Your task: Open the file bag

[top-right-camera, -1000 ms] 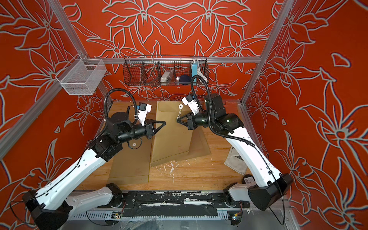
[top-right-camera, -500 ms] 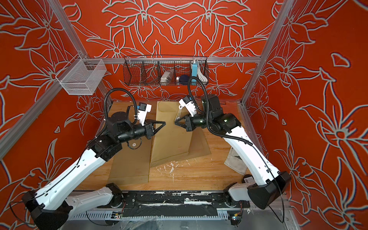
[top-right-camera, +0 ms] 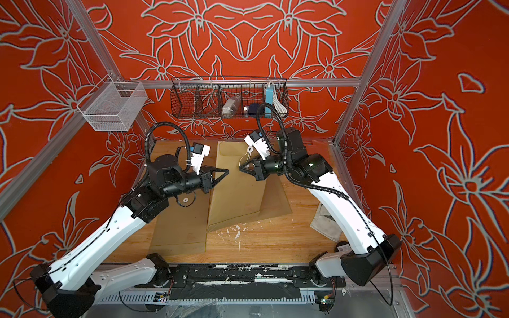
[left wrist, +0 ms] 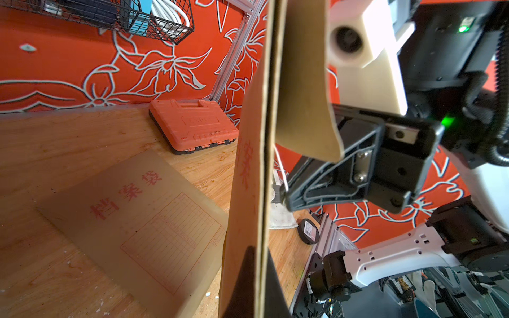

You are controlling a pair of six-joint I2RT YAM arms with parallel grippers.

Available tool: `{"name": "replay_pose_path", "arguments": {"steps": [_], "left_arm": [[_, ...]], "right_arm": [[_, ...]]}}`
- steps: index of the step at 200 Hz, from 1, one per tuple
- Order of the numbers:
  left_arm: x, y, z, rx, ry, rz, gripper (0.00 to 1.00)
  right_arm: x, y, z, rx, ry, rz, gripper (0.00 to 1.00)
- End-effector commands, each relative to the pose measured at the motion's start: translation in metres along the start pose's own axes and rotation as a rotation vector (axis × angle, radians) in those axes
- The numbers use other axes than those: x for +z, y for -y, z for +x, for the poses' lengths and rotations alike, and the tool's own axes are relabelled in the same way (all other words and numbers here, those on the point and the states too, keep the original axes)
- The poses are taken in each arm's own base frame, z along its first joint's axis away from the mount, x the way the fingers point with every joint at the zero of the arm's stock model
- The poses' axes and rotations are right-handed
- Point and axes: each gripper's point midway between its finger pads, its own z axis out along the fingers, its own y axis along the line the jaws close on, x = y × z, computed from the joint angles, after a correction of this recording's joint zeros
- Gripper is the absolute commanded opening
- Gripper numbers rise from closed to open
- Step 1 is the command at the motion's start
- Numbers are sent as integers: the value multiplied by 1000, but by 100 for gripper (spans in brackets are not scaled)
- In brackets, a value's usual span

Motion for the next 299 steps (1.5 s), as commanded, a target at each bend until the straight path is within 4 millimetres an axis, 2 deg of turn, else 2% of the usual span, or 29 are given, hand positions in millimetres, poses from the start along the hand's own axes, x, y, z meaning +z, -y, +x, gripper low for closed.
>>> {"name": "replay_pose_path", "arguments": {"steps": [1, 43, 107, 190, 245, 299], "left_arm": [[-13, 6, -12, 57, 37, -12, 0], [-16, 3, 0, 81, -22, -32, 0], [-17, -1, 18, 102, -111, -61, 0], [-17, 4, 24, 101, -127, -34, 0], [-19, 10, 30, 108, -138, 3, 0], [-21, 12, 34, 112, -144, 19, 0]], "right_arm": [[-12, 7, -7, -94, 17, 108, 0], [-26, 24, -20, -179, 53, 266, 0], [-32, 39, -21, -252, 70, 366, 0], [-35, 50, -32, -198, 132, 427, 0], [-51, 67, -39, -149, 185, 561, 0], [-63, 83, -33, -115, 188, 670, 0]]}}
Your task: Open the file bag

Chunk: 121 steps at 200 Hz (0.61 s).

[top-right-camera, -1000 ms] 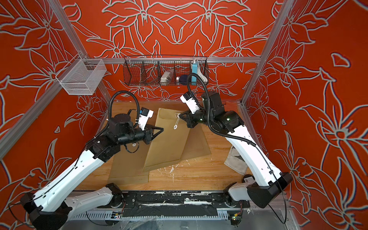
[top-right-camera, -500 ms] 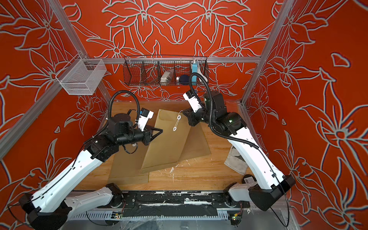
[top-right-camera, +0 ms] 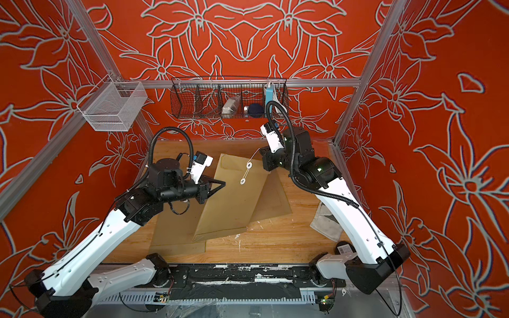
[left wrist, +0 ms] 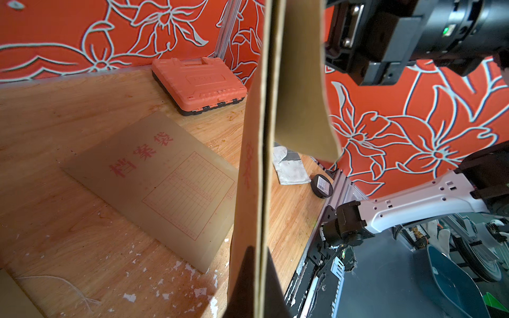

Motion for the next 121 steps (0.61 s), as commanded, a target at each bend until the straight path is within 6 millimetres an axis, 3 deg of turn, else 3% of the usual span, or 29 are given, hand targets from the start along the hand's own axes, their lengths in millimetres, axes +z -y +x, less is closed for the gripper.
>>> {"name": "replay_pose_path", "arguments": {"steps": [1, 33, 43, 121], "left_arm": [[-6, 11, -5, 40, 28, 43, 0], [-4, 10, -3, 34, 26, 41, 0], [-16, 16, -7, 50, 61, 50, 0], [-23, 17, -12, 30, 114, 44, 0]], "right_arm": [[-9, 13, -3, 16, 28, 81, 0], [-13, 21, 4, 11, 8, 132, 0], [-15, 23, 5, 10, 5, 141, 0], [-23, 31, 23, -20, -26, 191, 0]]}}
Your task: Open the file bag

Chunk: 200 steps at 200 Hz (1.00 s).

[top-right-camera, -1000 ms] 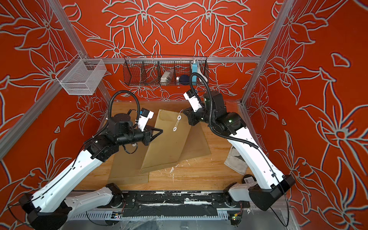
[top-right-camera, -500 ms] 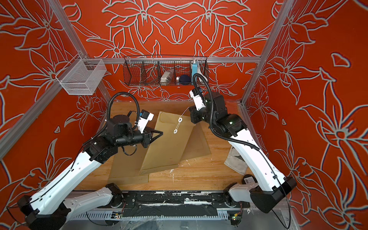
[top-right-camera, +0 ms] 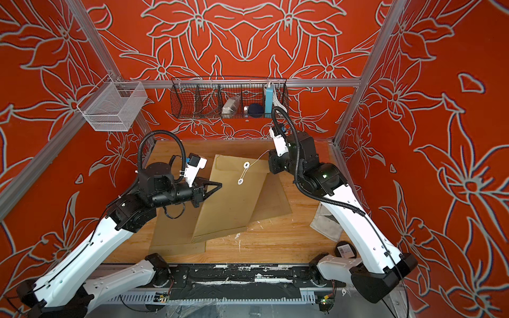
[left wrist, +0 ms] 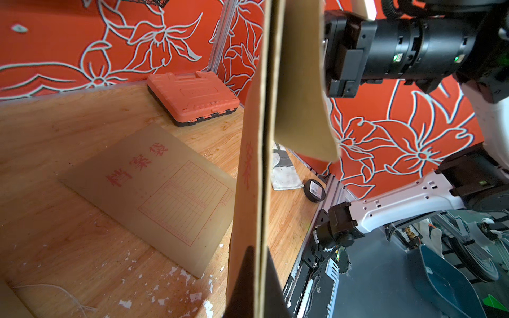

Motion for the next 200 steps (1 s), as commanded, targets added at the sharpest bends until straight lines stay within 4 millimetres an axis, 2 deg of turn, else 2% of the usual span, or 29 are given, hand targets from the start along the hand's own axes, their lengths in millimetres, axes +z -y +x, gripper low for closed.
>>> {"name": "replay_pose_path", "arguments": {"steps": [1, 42, 65, 109, 126, 130, 155, 200], "left_arm": [[-4, 5, -9, 9, 55, 15, 0], [-6, 3, -19, -44, 127, 7, 0], [-5, 1, -26, -60, 159, -3, 0], [-1, -17, -44, -112, 208, -64, 0], [2, -17, -52, -141, 208, -6, 0], [12, -23, -50, -159, 184, 4, 0], [23, -21, -56, -176, 156, 86, 0], [28, -22, -65, -196, 150, 152, 0]], "right_arm": [[-4, 6, 8, -24, -14, 33, 0], [-6, -19, 14, -36, 6, -116, 0], [-7, -26, 21, -32, -2, -156, 0], [-11, -28, 34, -32, -8, -178, 0], [-10, -29, 39, -32, -22, -183, 0], [-10, -29, 40, -33, -28, -181, 0], [-4, -29, 49, -21, -76, -179, 0], [6, -17, 60, -26, -91, -112, 0]]}}
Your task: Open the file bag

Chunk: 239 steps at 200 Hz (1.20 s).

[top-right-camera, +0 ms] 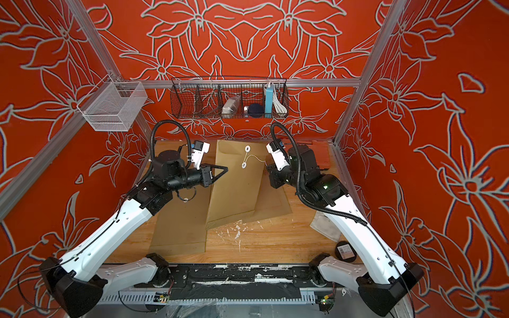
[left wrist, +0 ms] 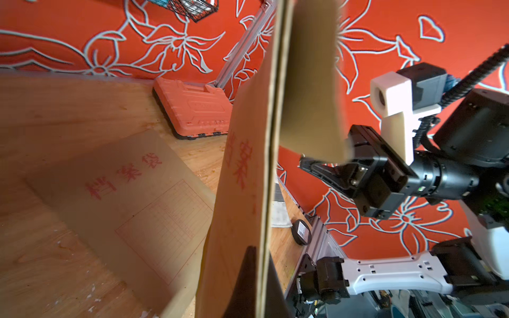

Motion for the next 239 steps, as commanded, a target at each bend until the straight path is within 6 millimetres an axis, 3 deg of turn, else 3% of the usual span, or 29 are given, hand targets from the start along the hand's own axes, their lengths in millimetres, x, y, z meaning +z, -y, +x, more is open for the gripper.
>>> {"name": "replay_pose_path", "arguments": {"steps": [1, 84, 113, 172, 239], "left_arm": [[-10, 32, -28, 42, 59, 133, 0], [-12, 28, -46, 8, 82, 187, 0], [-14, 28, -50, 11, 92, 189, 0], [-17, 27, -54, 9, 104, 199, 0], [-22, 27, -62, 12, 121, 204, 0]], "right_arm": [[5, 8, 7, -7, -11, 40, 0], [8, 11, 13, 41, 66, 48, 0], [10, 6, 26, 0, 29, 18, 0], [11, 15, 47, -31, -49, 65, 0], [18, 4, 64, -43, -114, -6, 0]]}}
